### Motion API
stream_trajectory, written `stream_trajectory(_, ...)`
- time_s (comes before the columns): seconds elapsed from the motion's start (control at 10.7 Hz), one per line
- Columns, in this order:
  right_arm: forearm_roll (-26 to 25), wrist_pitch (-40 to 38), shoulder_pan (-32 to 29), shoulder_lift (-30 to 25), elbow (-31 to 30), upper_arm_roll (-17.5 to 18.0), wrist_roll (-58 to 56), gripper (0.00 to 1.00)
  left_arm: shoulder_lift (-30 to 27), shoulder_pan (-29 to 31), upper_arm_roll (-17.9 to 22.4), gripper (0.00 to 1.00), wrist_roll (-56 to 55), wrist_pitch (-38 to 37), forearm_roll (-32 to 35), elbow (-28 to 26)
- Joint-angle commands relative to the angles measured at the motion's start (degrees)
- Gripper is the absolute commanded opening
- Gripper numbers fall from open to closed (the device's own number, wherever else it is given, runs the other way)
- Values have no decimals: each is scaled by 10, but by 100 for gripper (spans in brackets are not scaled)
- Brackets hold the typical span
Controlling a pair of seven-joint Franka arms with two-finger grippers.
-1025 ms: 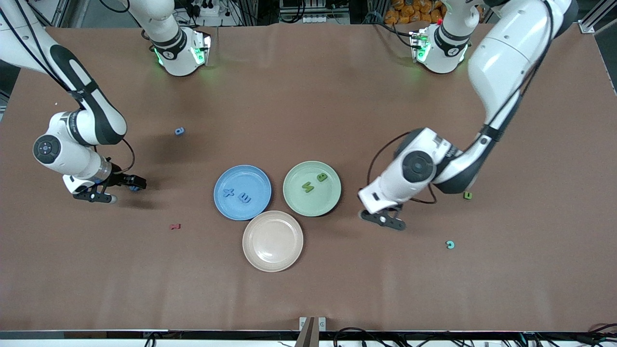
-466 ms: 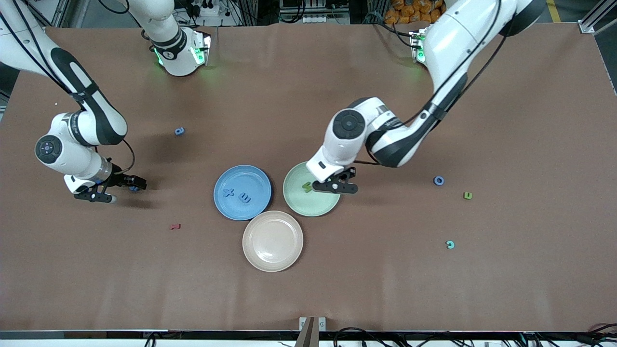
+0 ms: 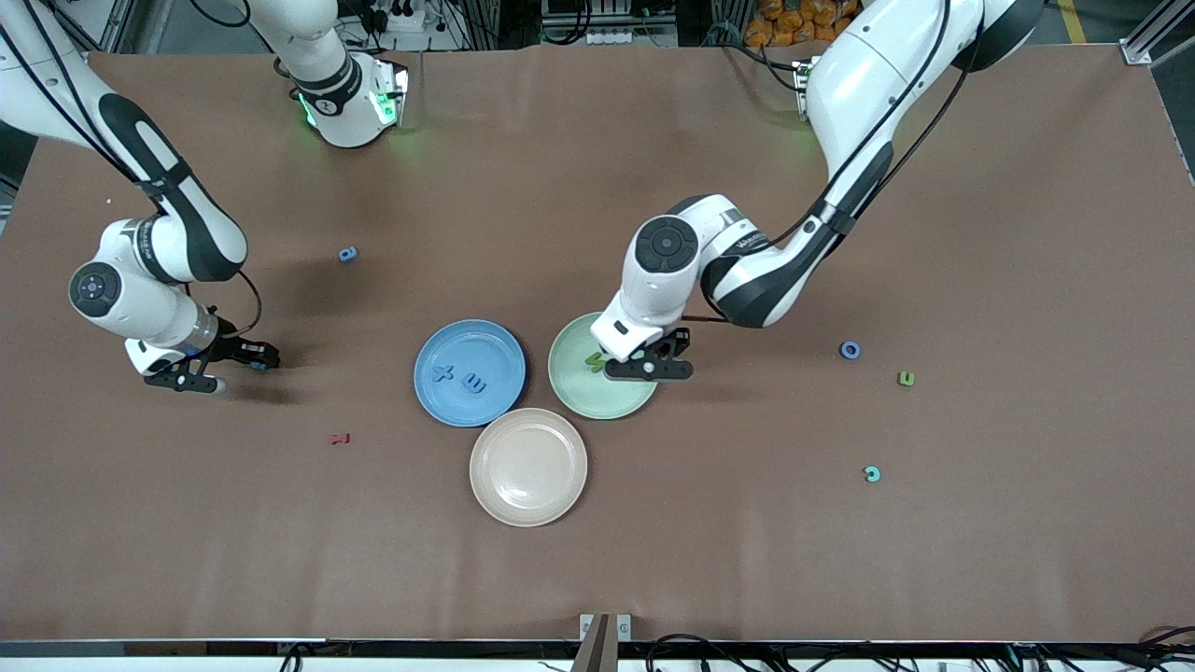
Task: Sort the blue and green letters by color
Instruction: 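Release the G with the right gripper while the left gripper reaches the n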
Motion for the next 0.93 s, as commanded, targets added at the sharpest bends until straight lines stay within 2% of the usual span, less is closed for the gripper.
stream_trajectory(0.0, -14, 6, -4, 1, -5, 4, 15, 0, -32, 42, 0, 100, 13, 0, 15, -1)
stream_trajectory(0.19, -12, -6, 1, -1, 1, 10, 52, 0, -74, 106, -2, 100, 141, -29, 13, -41)
stream_trajectory(0.37, -10, -41, 38, -16, 9, 30, 145, 0, -105, 211, -3, 100, 352, -68, 14, -92)
stream_trajectory(0.65, 7, -143, 40, -18, 46, 132, 298, 0, -129, 372, -26, 100, 501, -41, 15, -171)
stream_trajectory(0.84, 63, -183, 49, -16, 76, 192, 383, 0, -122, 442, -29, 100, 547, 34, 15, -230)
